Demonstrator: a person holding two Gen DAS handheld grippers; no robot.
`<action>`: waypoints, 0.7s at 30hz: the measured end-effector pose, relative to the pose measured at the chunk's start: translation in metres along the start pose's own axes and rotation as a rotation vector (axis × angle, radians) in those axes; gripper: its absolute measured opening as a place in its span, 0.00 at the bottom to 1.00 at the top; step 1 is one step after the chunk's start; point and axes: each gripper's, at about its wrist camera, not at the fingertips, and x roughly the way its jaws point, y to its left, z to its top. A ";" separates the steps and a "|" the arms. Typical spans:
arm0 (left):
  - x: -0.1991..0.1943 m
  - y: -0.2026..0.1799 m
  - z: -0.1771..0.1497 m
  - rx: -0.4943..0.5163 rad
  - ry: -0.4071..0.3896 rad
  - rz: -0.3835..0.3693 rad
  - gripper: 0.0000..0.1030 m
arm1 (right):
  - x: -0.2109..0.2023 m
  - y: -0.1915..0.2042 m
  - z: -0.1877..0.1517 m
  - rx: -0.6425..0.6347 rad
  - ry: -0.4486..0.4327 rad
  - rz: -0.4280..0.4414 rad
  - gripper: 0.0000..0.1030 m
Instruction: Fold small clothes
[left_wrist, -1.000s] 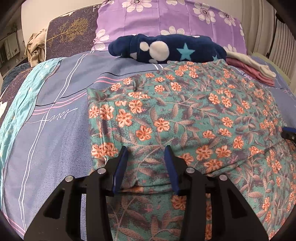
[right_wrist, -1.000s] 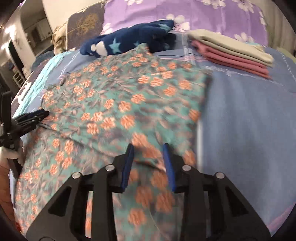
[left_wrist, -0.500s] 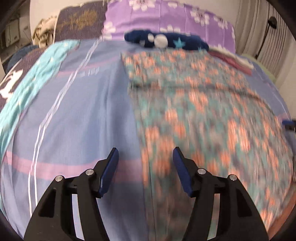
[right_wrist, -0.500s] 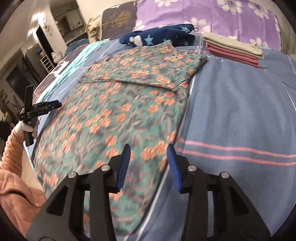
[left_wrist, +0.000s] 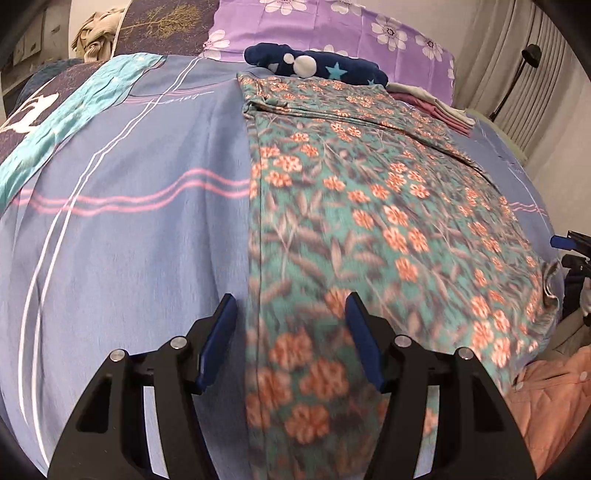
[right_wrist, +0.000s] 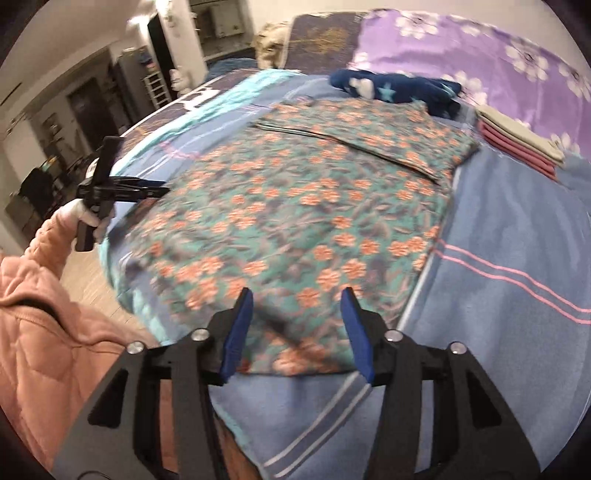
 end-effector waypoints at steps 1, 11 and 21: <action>-0.002 -0.001 -0.002 0.002 -0.001 0.001 0.60 | 0.001 0.004 -0.001 -0.013 0.005 0.003 0.52; -0.011 -0.005 -0.018 -0.027 0.019 -0.031 0.60 | 0.024 0.006 -0.010 -0.073 0.076 -0.002 0.05; -0.052 0.003 -0.007 -0.060 -0.114 0.047 0.59 | -0.026 -0.082 -0.014 0.342 -0.196 -0.040 0.04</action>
